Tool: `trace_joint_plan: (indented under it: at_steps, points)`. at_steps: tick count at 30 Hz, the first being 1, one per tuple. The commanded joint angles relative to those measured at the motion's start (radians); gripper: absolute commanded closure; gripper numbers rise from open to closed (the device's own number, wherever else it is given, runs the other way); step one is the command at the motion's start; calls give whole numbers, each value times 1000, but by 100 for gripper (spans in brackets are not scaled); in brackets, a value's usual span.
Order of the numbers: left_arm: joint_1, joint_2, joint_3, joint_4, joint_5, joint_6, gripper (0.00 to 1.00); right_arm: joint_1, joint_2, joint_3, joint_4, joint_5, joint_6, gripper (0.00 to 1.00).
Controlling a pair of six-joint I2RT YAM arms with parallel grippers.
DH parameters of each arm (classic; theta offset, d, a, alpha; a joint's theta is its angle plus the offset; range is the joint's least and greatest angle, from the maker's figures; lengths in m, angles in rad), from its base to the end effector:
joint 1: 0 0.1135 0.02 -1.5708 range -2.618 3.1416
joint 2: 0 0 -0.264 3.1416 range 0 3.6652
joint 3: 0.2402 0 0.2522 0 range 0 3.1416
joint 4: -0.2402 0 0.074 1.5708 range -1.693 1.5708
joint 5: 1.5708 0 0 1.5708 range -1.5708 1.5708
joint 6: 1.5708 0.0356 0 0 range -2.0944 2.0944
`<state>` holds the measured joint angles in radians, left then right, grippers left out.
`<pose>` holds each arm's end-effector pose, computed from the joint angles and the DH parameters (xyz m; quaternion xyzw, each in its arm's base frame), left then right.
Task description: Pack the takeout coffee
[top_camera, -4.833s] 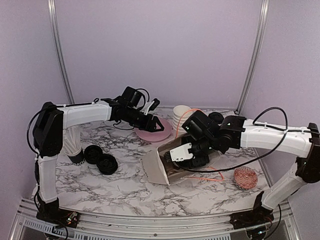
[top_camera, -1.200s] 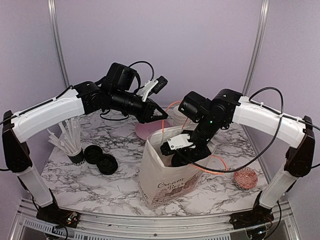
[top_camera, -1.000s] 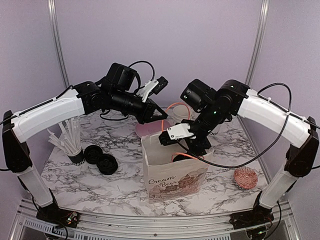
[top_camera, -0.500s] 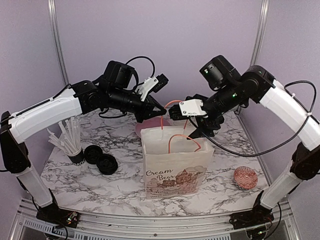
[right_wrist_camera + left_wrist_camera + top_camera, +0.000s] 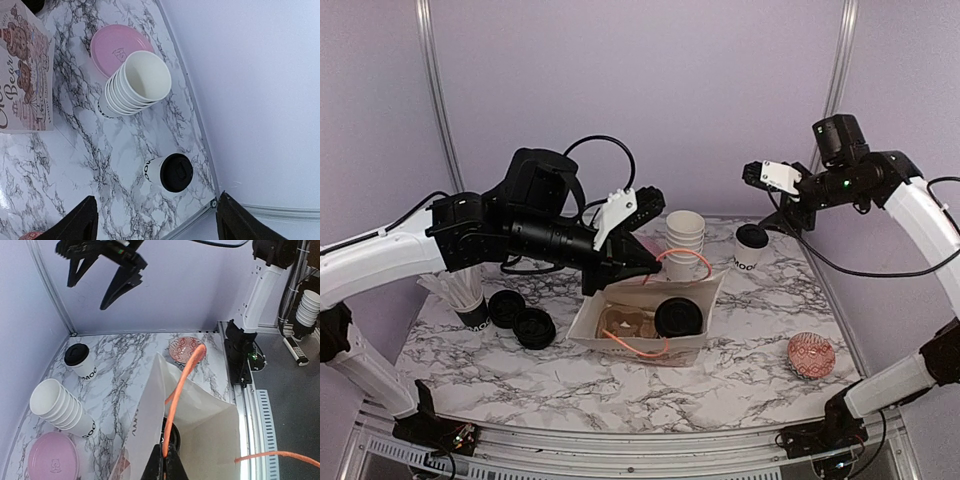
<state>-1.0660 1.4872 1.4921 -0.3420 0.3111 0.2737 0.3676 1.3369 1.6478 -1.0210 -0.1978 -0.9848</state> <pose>0.1570 -0.3067 0.4021 0.5706 0.5761 -0.3371 0.4785 0.2366 0.0986 0.4314 -0.5981 0.6796 -0.0406 0.4228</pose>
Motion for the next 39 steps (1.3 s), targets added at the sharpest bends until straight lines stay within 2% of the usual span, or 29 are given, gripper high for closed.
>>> trace_joint_plan:
  at_steps: [1, 9, 17, 28, 39]
  points:
    - [-64, -75, -68, 24, 16, -26, 100, -7, 0, -52, 65, -44, 50, 22]
    - [-147, -162, -150, 38, 13, -78, 100, -7, 27, -81, 33, -101, 48, 22]
    - [-155, -178, -212, 122, 15, -113, 100, -5, 48, -60, -7, -148, 38, 23]
    - [-149, -105, -147, 133, -45, -109, 100, -6, 43, -81, -13, -160, 48, 23]
    - [37, 8, -42, 127, -93, -164, 100, -13, 169, -12, -11, -107, 143, 23]
